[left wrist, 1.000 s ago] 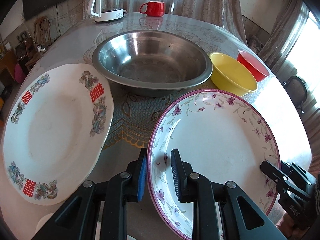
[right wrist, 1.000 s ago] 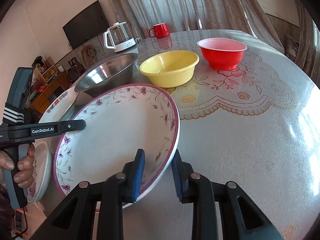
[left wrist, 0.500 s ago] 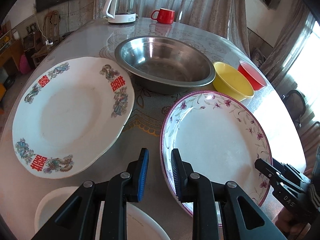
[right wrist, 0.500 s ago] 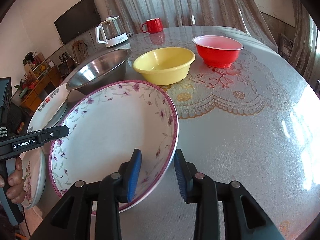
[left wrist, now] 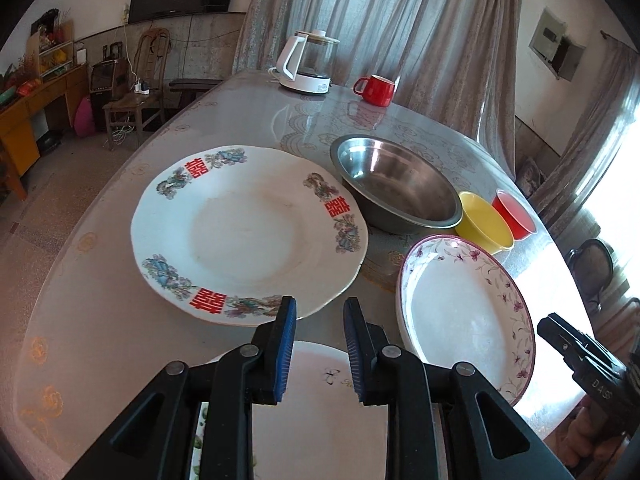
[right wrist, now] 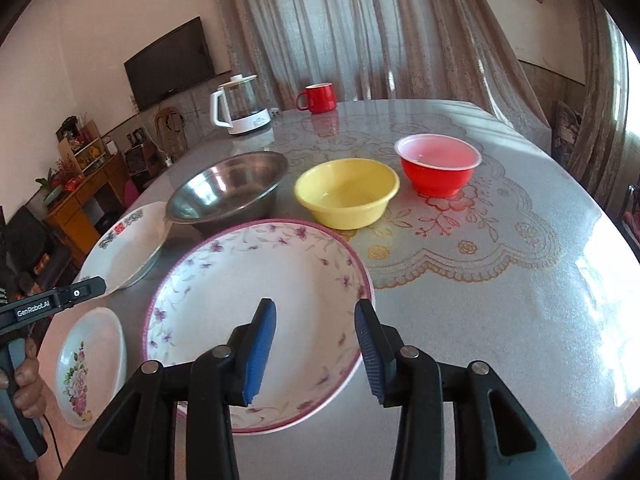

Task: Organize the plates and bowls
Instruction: 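Move both tools to the double-happiness plate and grip its rim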

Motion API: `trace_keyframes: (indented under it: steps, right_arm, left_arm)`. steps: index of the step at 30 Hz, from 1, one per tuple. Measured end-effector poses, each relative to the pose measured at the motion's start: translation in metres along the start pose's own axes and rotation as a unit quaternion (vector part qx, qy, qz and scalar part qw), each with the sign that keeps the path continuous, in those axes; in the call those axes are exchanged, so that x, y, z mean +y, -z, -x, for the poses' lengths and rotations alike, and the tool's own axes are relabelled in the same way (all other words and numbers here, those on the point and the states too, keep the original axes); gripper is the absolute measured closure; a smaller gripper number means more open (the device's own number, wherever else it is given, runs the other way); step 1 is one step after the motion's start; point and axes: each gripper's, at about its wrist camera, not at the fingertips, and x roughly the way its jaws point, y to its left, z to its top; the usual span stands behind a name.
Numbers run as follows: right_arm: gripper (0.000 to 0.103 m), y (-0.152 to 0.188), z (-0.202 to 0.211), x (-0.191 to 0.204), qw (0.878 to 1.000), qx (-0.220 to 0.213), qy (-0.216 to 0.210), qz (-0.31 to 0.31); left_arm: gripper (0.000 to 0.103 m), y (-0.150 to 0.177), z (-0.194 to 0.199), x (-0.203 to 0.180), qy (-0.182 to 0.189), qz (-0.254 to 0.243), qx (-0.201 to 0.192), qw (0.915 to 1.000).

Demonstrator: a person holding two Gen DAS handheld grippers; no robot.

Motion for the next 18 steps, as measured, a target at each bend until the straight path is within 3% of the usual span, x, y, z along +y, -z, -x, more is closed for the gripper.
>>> trace_keyframes:
  steps: [8,18]
  right_arm:
    - [0.061,0.004,-0.025,0.081,0.986,0.059,-0.137,0.072]
    - [0.061,-0.003,-0.060,0.140,0.973,0.091,-0.184,0.109]
  left_arm:
    - [0.078,0.005,0.017,0.056,-0.034,0.045,-0.018,0.9982]
    - [0.074,0.006,0.018,0.110,-0.045,0.099,-0.026,0.9937]
